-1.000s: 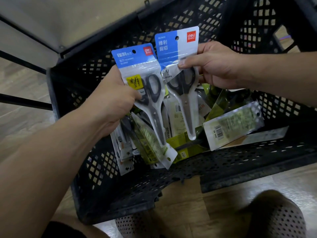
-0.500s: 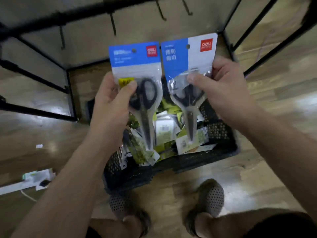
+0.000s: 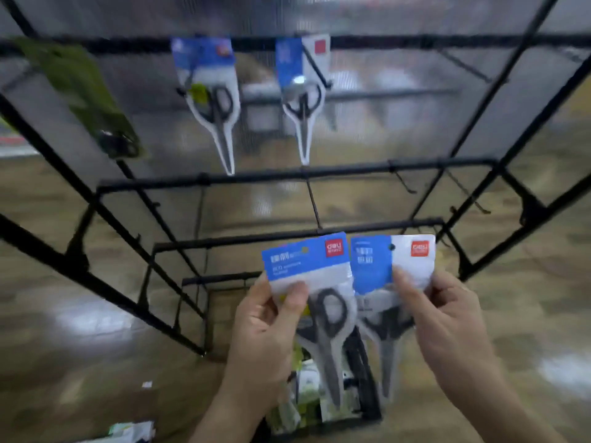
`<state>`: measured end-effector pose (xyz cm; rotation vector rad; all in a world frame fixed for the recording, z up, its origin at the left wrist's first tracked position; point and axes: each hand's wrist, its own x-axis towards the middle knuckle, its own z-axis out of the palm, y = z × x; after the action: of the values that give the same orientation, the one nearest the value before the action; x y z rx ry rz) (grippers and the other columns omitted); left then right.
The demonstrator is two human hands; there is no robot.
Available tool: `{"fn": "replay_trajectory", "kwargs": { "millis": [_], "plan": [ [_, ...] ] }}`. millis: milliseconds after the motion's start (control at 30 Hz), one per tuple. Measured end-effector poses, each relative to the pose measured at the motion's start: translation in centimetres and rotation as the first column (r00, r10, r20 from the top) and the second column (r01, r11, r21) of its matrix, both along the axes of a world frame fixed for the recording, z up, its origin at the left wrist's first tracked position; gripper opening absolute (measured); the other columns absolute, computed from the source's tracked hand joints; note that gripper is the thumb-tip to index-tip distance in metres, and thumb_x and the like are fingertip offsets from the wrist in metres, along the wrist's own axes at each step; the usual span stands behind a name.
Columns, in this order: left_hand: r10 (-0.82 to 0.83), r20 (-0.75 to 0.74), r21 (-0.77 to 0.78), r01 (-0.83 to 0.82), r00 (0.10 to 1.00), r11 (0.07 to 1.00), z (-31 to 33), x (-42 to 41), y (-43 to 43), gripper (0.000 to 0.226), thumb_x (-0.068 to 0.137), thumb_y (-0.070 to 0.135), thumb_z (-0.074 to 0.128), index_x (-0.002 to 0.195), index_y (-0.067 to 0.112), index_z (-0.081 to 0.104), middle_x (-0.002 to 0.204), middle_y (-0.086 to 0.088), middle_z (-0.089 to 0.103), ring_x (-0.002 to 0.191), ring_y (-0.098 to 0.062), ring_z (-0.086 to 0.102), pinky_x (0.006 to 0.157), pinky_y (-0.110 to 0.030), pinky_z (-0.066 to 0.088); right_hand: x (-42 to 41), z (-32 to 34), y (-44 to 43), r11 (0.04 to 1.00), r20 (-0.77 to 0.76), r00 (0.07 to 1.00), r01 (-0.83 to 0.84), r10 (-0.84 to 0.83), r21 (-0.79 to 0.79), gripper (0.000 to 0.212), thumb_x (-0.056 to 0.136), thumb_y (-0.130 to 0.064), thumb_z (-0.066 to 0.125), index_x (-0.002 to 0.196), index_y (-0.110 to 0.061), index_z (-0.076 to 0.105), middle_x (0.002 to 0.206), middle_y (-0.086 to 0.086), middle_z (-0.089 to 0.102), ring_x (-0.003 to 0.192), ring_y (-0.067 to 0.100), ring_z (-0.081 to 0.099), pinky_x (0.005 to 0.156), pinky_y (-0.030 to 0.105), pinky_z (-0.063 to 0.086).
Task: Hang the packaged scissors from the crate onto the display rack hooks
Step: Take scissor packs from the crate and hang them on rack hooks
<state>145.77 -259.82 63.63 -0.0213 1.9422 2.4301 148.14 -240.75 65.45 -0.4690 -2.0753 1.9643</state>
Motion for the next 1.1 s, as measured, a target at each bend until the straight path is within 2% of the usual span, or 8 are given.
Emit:
{"fn": "replay_trajectory", "kwargs": {
  "millis": [167, 300, 400, 567, 733, 833, 1033, 1100],
  "plan": [
    [0.094, -0.169, -0.071, -0.107, 0.981, 0.992, 9.1, -2.5, -6.9, 0.048, 0.095, 0.008, 0.066, 0.084, 0.053, 0.075, 0.081, 0.018, 0.075, 0.077, 0.003, 0.07, 0.07, -0.011, 0.052, -0.1, 10.1, -2.9, 0.999, -0.141, 0.989, 0.039, -0.035, 0.032, 0.021, 0.097, -0.016, 0.061, 0.092, 0.002, 0.07, 0.065, 0.001, 0.072, 0.052, 0.006, 0.063, 0.046, 0.014, 0.047],
    [0.133, -0.232, -0.047, -0.147, 0.964, 0.988, 13.1, -2.3, -10.7, 0.016, 0.096, 0.029, 0.059, 0.096, 0.034, 0.075, 0.08, 0.012, 0.075, 0.073, -0.001, 0.069, 0.065, -0.014, 0.052, 0.4, 12.6, -6.2, 0.99, -0.208, 0.968, 0.14, -0.139, -0.008, 0.023, 0.096, -0.025, 0.064, 0.087, -0.005, 0.073, 0.065, -0.001, 0.073, 0.052, 0.006, 0.063, 0.049, 0.015, 0.048],
    [0.132, -0.211, -0.09, -0.153, 0.968, 0.984, 13.9, -1.7, -11.9, 0.03, 0.093, 0.045, 0.055, 0.096, 0.022, 0.074, 0.081, 0.002, 0.076, 0.072, -0.01, 0.071, 0.064, -0.019, 0.053, 0.4, 13.0, -7.5, 0.99, -0.171, 0.978, 0.133, -0.123, 0.044, 0.034, 0.091, -0.041, 0.068, 0.091, -0.008, 0.076, 0.078, 0.008, 0.077, 0.066, 0.016, 0.068, 0.063, 0.029, 0.05],
    [0.144, -0.186, -0.156, -0.174, 0.972, 0.972, 15.2, -2.7, -11.7, 0.028, 0.103, 0.038, 0.053, 0.097, 0.021, 0.074, 0.082, 0.0, 0.077, 0.073, -0.011, 0.071, 0.058, -0.014, 0.049, -1.3, 14.4, -7.2, 0.996, -0.151, 0.985, 0.078, -0.084, -0.044, 0.019, 0.093, -0.029, 0.069, 0.099, -0.011, 0.07, 0.082, 0.009, 0.077, 0.066, 0.023, 0.073, 0.052, 0.034, 0.057],
    [0.212, -0.183, -0.184, -0.245, 0.96, 0.952, 15.9, -4.7, -10.3, 0.024, 0.104, 0.035, 0.056, 0.096, 0.022, 0.075, 0.091, -0.009, 0.078, 0.093, -0.036, 0.072, 0.084, -0.046, 0.056, -4.2, 15.0, -5.5, 0.999, -0.173, 0.985, -0.025, 0.02, -0.026, 0.015, 0.095, -0.026, 0.068, 0.099, -0.012, 0.068, 0.084, 0.009, 0.076, 0.075, 0.025, 0.075, 0.061, 0.032, 0.059],
    [0.235, -0.18, -0.202, -0.27, 0.955, 0.942, 16.0, -5.9, -9.3, 0.024, 0.105, 0.031, 0.056, 0.099, 0.02, 0.076, 0.094, -0.01, 0.078, 0.097, -0.038, 0.071, 0.088, -0.049, 0.056, -6.2, 15.0, -4.6, 0.995, -0.175, 0.98, -0.098, 0.092, -0.03, 0.015, 0.096, -0.025, 0.067, 0.099, -0.01, 0.067, 0.083, 0.014, 0.075, 0.068, 0.026, 0.071, 0.064, 0.047, 0.056],
    [0.295, -0.133, -0.262, -0.321, 0.946, 0.91, 15.3, -8.4, -6.9, 0.022, 0.106, 0.03, 0.055, 0.106, 0.015, 0.072, 0.091, 0.0, 0.079, 0.084, -0.014, 0.076, 0.062, -0.02, 0.055, -9.1, 13.9, -2.6, 0.984, -0.161, 0.972, -0.175, 0.17, -0.016, 0.015, 0.096, -0.027, 0.066, 0.101, -0.012, 0.066, 0.083, 0.006, 0.076, 0.071, 0.018, 0.075, 0.059, 0.037, 0.062],
    [0.3, -0.117, -0.297, -0.322, 0.947, 0.899, 14.9, -9.4, -6.5, 0.023, 0.106, 0.032, 0.054, 0.104, 0.016, 0.071, 0.089, 0.001, 0.079, 0.081, -0.012, 0.076, 0.062, -0.021, 0.055, -9.8, 13.7, -2.3, 0.986, -0.162, 0.974, -0.166, 0.161, -0.018, 0.016, 0.095, -0.028, 0.067, 0.1, -0.013, 0.067, 0.085, 0.008, 0.076, 0.074, 0.023, 0.076, 0.065, 0.045, 0.062]
  ]
}}
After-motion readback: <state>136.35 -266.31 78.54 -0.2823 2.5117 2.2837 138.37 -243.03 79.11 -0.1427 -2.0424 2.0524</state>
